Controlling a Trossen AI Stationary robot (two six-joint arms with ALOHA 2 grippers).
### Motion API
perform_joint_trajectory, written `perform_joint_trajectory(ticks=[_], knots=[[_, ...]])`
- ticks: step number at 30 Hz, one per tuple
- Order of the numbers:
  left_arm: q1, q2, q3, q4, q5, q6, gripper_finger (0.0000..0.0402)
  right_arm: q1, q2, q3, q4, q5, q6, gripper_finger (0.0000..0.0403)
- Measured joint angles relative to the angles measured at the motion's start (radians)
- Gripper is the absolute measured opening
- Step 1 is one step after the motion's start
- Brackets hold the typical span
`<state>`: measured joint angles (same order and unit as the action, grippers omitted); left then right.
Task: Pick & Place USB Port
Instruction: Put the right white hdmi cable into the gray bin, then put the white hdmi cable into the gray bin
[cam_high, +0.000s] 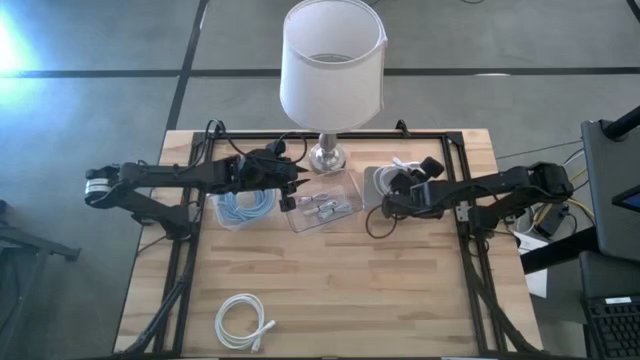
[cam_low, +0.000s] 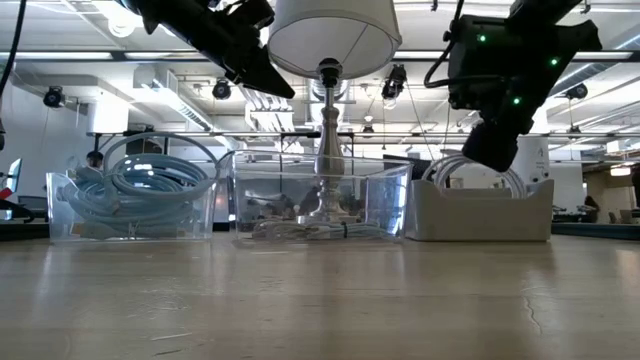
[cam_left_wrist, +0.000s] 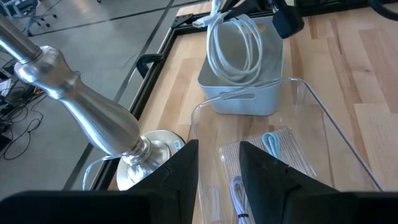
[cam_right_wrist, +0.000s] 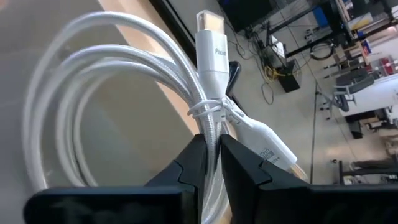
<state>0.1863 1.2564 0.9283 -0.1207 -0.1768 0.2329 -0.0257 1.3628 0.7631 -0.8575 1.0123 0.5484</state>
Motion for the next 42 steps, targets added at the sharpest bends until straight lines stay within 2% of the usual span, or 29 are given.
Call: perform_joint_trajectory(ticks=[16, 25, 32, 37, 39, 42], knots=[[0.000, 0.000, 0.000, 0.000, 0.000, -0.001, 0.0120, 0.001, -0.001, 0.035, 0.013, -0.026, -0.032, 0.0112], [0.000, 0.000, 0.000, -0.004, 0.000, -0.001, 0.0120, 0.001, -0.001, 0.167, 0.037, -0.026, -0.032, 0.0140], [0.000, 0.000, 0.000, -0.042, 0.000, -0.006, 0.0120, 0.001, -0.002, 0.261, 0.045, -0.026, -0.041, 0.0141], [-0.015, -0.001, 0.000, -0.083, 0.003, -0.026, 0.0119, 0.001, -0.002, 0.293, 0.120, -0.043, -0.177, 0.0129], [-0.030, -0.004, 0.000, -0.130, 0.004, -0.028, 0.0119, 0.001, -0.002, 0.295, 0.197, -0.105, -0.277, 0.0125], [-0.061, -0.015, 0.006, -0.221, 0.003, -0.072, 0.0119, 0.001, -0.002, 0.288, 0.365, -0.252, -0.450, 0.0118]])
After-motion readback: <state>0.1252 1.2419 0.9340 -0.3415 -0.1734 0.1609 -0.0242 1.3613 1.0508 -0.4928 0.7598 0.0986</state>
